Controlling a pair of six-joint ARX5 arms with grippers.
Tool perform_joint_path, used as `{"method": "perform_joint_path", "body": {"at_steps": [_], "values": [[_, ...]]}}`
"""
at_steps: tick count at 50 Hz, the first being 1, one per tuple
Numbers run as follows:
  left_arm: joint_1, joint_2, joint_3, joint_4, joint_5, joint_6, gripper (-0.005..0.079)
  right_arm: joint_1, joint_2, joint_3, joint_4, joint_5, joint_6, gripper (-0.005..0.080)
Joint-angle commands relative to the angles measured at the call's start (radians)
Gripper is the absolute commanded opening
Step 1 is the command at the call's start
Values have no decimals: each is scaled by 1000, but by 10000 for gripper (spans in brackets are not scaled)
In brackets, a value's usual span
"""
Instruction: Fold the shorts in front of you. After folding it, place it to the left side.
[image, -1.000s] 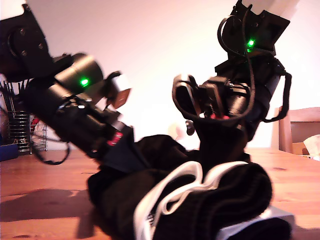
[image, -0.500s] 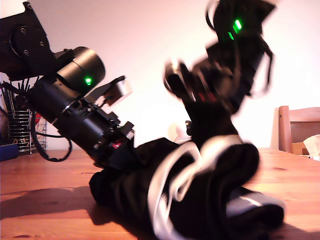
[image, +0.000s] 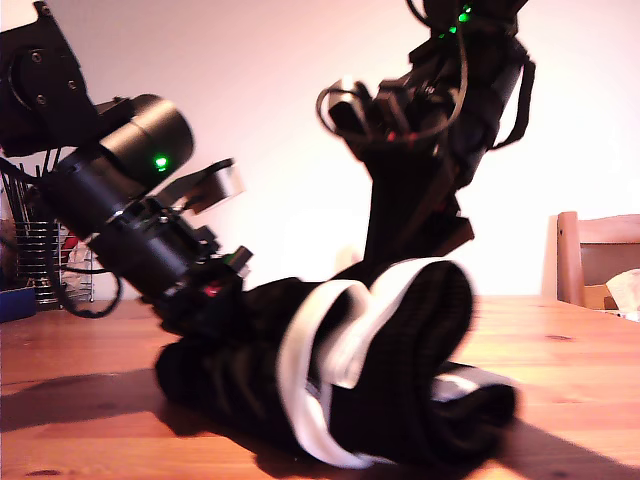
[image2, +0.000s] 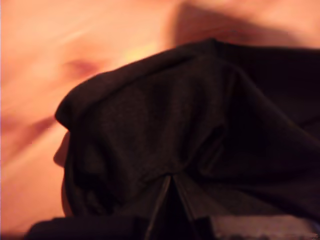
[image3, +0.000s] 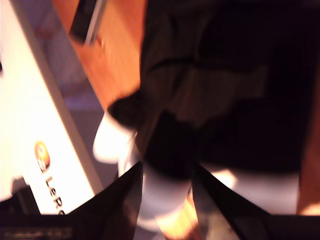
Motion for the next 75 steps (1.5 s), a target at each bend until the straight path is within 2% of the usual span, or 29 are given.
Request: {"method": "perform_joint_path", "body": {"at_steps": [1,12,15,17,20,25,31,36,43,47,50,51,57,64,66,68,71,72,73,75], "values": [[50,29,-37,-69,-66,-19,-19,-6,16,11,-13,-27,2,272],[156,28,-37,-294,-129,-66,-19,-7,16,16,-8,-46,1,272],[171,27,-37,-363,-187,-75,-19,-7,16,16,0,-46,1,272],[178,22,-36,-405,-301,-81,-19,-7,16,16,5,-46,1,272],[184,8,-33,-452,-391,-84,-19,-7,16,16,10,-52,0,272],[185,-51,-19,-486,-405,-97,-18,-8,16,16,21,-65,0,272],[173,-156,13,-470,-315,-134,-14,-8,16,16,29,-88,0,272],[158,-232,60,-470,-291,-151,-14,-8,16,16,29,-105,-2,272],[157,-287,95,-447,-150,-192,-14,-8,16,16,30,-106,-2,272],[157,-284,95,-417,-40,-214,-14,-8,16,16,29,-106,-2,272],[155,-269,95,-397,-6,-224,-14,-8,16,16,29,-106,-2,272],[155,-264,95,-392,41,-231,-14,-8,16,16,30,-106,-2,272],[155,-218,95,-377,143,-237,-6,-8,16,16,30,-106,-2,272],[155,-145,95,-389,230,-237,88,-8,16,16,32,-106,-2,267],[155,-124,95,-388,253,-236,111,-8,16,16,32,-108,-2,243],[155,-99,95,-380,264,-236,115,-8,16,16,29,-109,-4,175],[155,-60,95,-361,283,-235,115,-8,16,16,31,-109,-17,6],[155,-50,95,-355,289,-235,115,-8,16,16,32,-109,-27,-27],[155,-37,95,-348,292,-236,115,-8,16,16,31,-110,-34,-3],[155,-14,95,-332,294,-236,108,-7,16,16,32,-118,-37,-14]]}}
